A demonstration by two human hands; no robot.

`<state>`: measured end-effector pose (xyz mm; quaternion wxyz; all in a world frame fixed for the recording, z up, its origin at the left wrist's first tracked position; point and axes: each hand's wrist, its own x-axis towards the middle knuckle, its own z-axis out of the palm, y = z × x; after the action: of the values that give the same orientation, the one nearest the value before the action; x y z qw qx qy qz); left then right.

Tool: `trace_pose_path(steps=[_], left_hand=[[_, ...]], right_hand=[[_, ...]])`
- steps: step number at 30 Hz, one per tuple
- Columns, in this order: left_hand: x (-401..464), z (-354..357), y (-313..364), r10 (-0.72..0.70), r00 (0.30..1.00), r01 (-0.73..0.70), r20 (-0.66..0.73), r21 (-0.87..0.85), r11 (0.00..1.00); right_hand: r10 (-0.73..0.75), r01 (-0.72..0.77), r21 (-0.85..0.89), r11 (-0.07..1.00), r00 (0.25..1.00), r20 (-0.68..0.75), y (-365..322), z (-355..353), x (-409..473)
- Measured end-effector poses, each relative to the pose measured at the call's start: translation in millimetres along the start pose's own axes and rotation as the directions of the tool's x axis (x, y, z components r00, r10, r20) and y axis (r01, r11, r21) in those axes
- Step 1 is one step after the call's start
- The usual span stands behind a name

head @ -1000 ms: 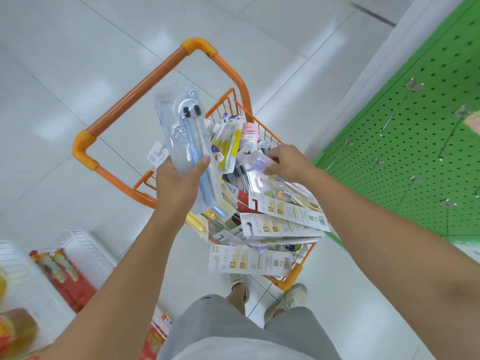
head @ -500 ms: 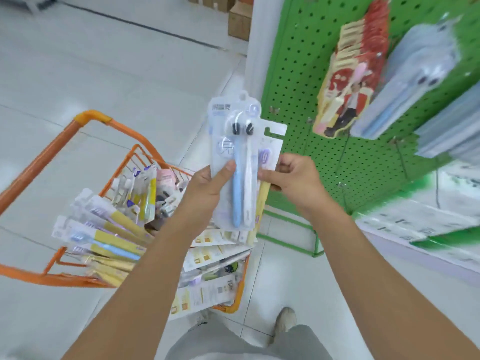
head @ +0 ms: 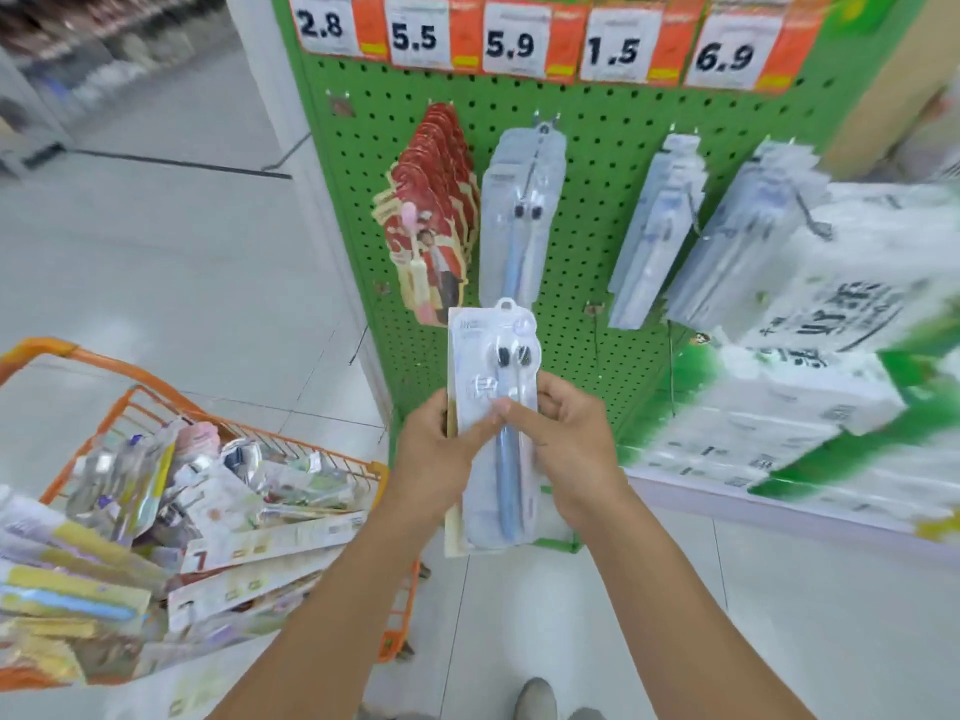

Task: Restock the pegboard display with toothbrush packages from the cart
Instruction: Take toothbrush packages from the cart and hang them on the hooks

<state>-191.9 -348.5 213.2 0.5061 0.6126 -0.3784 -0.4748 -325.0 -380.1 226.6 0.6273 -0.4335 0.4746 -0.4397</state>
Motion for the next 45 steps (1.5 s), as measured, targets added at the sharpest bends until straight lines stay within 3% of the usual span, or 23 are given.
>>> trace_pose_path(steps=[3, 7, 12, 18, 26, 34, 38, 41, 43, 44, 45], left_hand=[[0, 11, 7, -0.026, 0.998, 0.031, 0.054, -0.095, 0.995], [3, 13, 20, -0.054, 0.998, 0.056, 0.016, -0.18, 0.982], [9, 2, 40, 0.036, 0.999, -0.038, -0.011, -0.231, 0.972], [27, -27, 52, 0.095, 0.976, -0.141, -0.195, -0.238, 0.961], [42, -58, 44, 0.113, 0.977, -0.14, -0.183, -0.141, 0.98], [46, -75, 48, 0.127, 0.984, -0.144, -0.127, -0.129, 0.981], [48, -94, 53, 0.127, 0.982, -0.144, -0.14, -0.122, 0.982], [53, -115, 55, 0.142, 0.978, -0.158, -0.152, -0.102, 0.982], [58, -131, 56, 0.153, 0.971, -0.171, -0.186, -0.085, 0.982], [60, -138, 58, 0.157, 0.966, -0.178, -0.207, -0.086, 0.98], [63, -145, 57, 0.163, 0.963, -0.186, -0.213, -0.094, 0.978]], right_hand=[[0.011, -0.011, 0.025, 1.0, 1.0, -0.013, -9, -25, 4], [0.004, -0.006, 0.07, 0.997, 0.999, 0.034, -15, -31, 9], [-0.106, 0.1, 0.098, 0.99, 0.992, 0.06, -33, -19, 14], [-0.227, 0.227, -0.011, 0.974, 0.973, -0.028, -54, 14, 44], [-0.237, 0.221, -0.099, 0.97, 0.949, -0.206, -39, 29, 67], [-0.172, 0.094, -0.24, 0.966, 0.927, -0.332, -48, 35, 108], [-0.043, -0.125, -0.314, 0.941, 0.878, -0.477, -44, 47, 123], [0.172, -0.325, -0.144, 0.935, 0.768, -0.617, -26, 56, 117], [0.249, -0.342, 0.002, 0.94, 0.681, -0.688, -16, 72, 95], [0.256, -0.306, 0.047, 0.951, 0.691, -0.676, -9, 85, 82], [0.236, -0.265, 0.047, 0.963, 0.746, -0.622, -5, 100, 69]])
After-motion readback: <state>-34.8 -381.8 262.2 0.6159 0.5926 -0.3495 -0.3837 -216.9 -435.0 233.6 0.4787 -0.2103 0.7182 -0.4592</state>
